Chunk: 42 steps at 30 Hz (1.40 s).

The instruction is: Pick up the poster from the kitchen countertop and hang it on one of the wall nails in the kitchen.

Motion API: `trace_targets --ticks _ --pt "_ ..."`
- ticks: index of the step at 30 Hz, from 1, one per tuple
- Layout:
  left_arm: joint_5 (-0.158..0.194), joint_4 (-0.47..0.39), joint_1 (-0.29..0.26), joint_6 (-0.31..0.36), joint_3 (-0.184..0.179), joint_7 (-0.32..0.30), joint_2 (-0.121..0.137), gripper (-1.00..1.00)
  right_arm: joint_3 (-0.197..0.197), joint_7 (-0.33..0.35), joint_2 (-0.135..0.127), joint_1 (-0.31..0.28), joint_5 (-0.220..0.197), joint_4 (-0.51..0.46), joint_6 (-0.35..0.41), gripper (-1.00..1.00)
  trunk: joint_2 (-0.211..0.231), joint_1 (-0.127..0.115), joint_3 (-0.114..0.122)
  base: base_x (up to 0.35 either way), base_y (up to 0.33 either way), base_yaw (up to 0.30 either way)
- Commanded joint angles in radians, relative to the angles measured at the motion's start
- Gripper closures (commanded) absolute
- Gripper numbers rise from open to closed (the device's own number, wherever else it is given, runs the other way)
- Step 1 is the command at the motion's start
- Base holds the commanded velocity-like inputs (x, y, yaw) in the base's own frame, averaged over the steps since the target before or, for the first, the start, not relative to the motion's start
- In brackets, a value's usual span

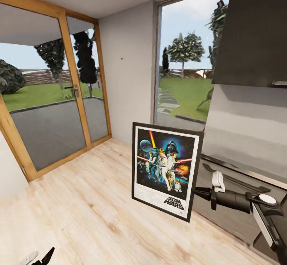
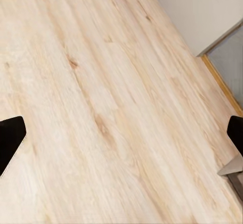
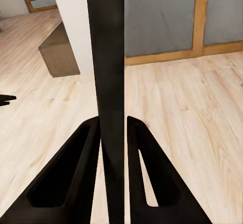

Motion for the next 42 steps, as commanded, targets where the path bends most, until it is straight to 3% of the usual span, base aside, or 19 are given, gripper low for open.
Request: trace_targets --ticks 1,12,28,42 --pt "0.008 0.002 -0.001 -0.003 -0.006 -0.004 0.001 -1.00 0.000 0.006 0.000 -0.001 -0.005 0.000 0.014 1.00 -0.001 0.001 -0.001 0.233 0.233 0.014" --pt "0.008 0.002 -0.001 -0.003 -0.006 -0.004 0.001 -1.00 0.000 0.006 0.000 -0.001 -0.006 -0.001 0.016 1.00 -0.001 0.001 -0.001 0.232 0.233 0.017" --pt "0.008 0.002 -0.001 -0.003 -0.006 -0.004 0.001 -1.00 0.000 0.006 0.000 0.000 -0.006 -0.001 0.014 1.00 -0.001 0.001 -0.001 0.232 0.233 0.256" --pt "-0.004 0.001 -0.001 -0.002 -0.019 -0.002 0.001 -1.00 0.000 0.005 0.000 -0.001 -0.005 -0.001 0.014 1.00 -0.001 0.001 -0.001 0.233 0.238 0.044"
